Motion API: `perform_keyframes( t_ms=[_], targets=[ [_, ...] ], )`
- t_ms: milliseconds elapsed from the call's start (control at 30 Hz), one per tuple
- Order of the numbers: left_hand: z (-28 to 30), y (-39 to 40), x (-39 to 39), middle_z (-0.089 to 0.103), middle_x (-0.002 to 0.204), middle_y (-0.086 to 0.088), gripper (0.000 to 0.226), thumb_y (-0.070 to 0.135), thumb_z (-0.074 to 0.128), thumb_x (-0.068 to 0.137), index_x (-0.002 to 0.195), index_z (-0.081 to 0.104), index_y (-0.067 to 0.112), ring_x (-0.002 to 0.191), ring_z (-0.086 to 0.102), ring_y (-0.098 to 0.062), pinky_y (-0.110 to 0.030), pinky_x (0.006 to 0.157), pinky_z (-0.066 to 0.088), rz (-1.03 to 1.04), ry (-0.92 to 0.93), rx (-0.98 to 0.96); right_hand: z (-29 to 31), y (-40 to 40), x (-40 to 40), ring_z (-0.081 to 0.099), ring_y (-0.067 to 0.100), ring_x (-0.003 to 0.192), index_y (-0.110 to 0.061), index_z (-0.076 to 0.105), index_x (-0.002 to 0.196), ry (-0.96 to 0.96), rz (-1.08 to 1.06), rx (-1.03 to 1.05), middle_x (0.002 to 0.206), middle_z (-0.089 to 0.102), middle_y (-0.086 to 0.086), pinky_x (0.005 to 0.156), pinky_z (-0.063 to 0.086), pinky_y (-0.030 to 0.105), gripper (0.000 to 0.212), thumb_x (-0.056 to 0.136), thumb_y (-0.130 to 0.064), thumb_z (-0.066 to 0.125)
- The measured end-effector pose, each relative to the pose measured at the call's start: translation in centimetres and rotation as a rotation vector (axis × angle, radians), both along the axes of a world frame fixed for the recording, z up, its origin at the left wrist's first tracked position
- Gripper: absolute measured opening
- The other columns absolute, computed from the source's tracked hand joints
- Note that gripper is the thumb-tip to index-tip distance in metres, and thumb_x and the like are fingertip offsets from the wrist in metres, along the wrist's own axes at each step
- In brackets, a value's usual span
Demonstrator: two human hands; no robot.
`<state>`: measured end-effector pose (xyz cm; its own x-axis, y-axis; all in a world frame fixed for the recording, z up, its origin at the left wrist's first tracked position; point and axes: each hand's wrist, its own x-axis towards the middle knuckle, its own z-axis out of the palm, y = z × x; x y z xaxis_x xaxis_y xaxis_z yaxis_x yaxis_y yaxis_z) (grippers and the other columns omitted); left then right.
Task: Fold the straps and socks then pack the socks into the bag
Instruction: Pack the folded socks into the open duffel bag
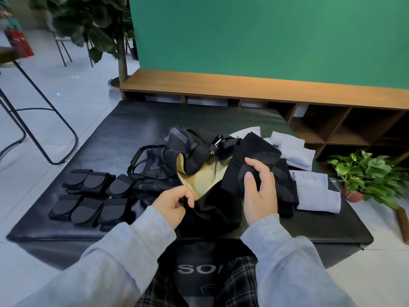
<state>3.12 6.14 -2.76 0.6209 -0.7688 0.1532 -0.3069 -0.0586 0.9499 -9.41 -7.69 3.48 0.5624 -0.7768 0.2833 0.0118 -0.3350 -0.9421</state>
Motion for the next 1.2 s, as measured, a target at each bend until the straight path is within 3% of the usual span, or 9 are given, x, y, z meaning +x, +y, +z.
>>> perform_keyframes(
  t_ms=[67,200,300,400,533,633,833,1033,1200],
  targets=[
    [-0.5,0.3,0.5,0.067,0.095,0.020,0.073,-0.025,0.028,0.060,0.061,0.064,0.038,0.101,0.058,-0.017,-0.024,0.091,0.043,-0.008,0.023,-0.038,0.1,0.1,0.3,0.039,-0.024,0.098,-0.044,0.053,0.102,0.001,0.009,-0.010,0.113,0.049,-0.007,0.079,0.024,-0.007,0.038,0.095,-0.008,0.044],
    [-0.1,2.0,0.3,0.061,0.119,0.012,0.064,-0.013,0.034,0.059,0.083,0.067,0.037,0.099,0.063,-0.018,-0.028,0.093,0.047,0.018,-0.134,-0.107,0.3,0.5,0.8,0.041,-0.019,0.102,-0.045,0.053,0.103,-0.012,0.028,-0.050,0.117,0.052,-0.001,0.082,0.025,-0.006,0.038,0.094,-0.008,0.044],
    [0.2,4.2,0.8,0.061,0.104,0.008,0.054,-0.009,0.038,0.063,0.090,0.061,0.030,0.089,0.059,-0.011,-0.017,0.081,0.045,0.334,-0.371,-0.154,0.5,1.2,1.4,0.035,-0.010,0.120,-0.048,0.051,0.105,0.017,0.080,-0.102,0.125,0.051,-0.003,0.085,0.014,-0.010,0.033,0.094,-0.017,0.044],
    [-0.9,6.6,3.8,0.060,0.104,-0.003,0.037,-0.003,0.053,0.068,0.098,0.063,0.018,0.100,0.053,-0.025,-0.015,0.090,0.033,0.677,-0.625,0.110,0.5,2.0,2.2,0.030,-0.025,0.111,-0.049,0.049,0.104,0.060,0.163,-0.181,0.124,0.052,0.000,0.084,0.012,-0.011,0.032,0.093,-0.020,0.044],
    [-1.8,8.9,6.4,0.056,0.125,-0.008,0.051,0.011,0.068,0.075,0.124,0.054,0.014,0.119,0.047,-0.032,-0.042,0.095,0.038,0.879,-0.360,0.633,-0.2,3.1,3.0,0.034,-0.023,0.104,-0.053,0.048,0.103,0.111,0.277,-0.178,0.119,0.048,-0.003,0.081,0.022,-0.008,0.041,0.093,-0.013,0.048],
    [-2.9,10.0,7.2,0.059,0.125,-0.003,0.054,0.024,0.062,0.085,0.136,0.043,0.021,0.118,0.050,-0.027,-0.040,0.095,0.040,0.847,-0.231,0.768,-1.1,3.7,3.4,0.037,-0.012,0.110,-0.056,0.049,0.102,0.145,0.308,-0.158,0.119,0.044,-0.007,0.084,0.026,-0.006,0.041,0.093,-0.015,0.049],
    [-3.2,10.3,8.0,0.058,0.124,0.004,0.039,0.032,0.054,0.090,0.128,0.050,0.028,0.121,0.045,-0.022,-0.041,0.099,0.035,0.848,-0.336,0.833,-1.6,3.8,3.8,0.041,-0.006,0.110,-0.056,0.050,0.101,0.174,0.313,-0.149,0.118,0.044,-0.011,0.090,0.033,0.008,0.040,0.093,-0.017,0.048],
    [-5.7,10.0,6.5,0.055,0.131,-0.003,0.051,0.049,0.062,0.065,0.109,0.066,0.025,0.127,0.037,-0.021,-0.047,0.103,0.019,0.604,-0.824,0.780,-1.9,3.7,3.9,0.042,-0.012,0.103,-0.055,0.050,0.102,0.185,0.299,-0.127,0.111,0.043,-0.017,0.082,0.035,0.007,0.040,0.093,-0.016,0.048],
    [-6.0,10.0,7.0,0.049,0.139,-0.004,0.062,0.044,0.082,0.055,0.113,0.065,0.029,0.134,0.027,-0.028,-0.056,0.104,0.006,0.470,-0.961,0.944,-2.0,3.6,3.9,0.043,-0.016,0.097,-0.052,0.051,0.103,0.197,0.300,-0.131,0.111,0.044,-0.016,0.076,0.031,-0.003,0.039,0.093,-0.014,0.048]
  ],
)
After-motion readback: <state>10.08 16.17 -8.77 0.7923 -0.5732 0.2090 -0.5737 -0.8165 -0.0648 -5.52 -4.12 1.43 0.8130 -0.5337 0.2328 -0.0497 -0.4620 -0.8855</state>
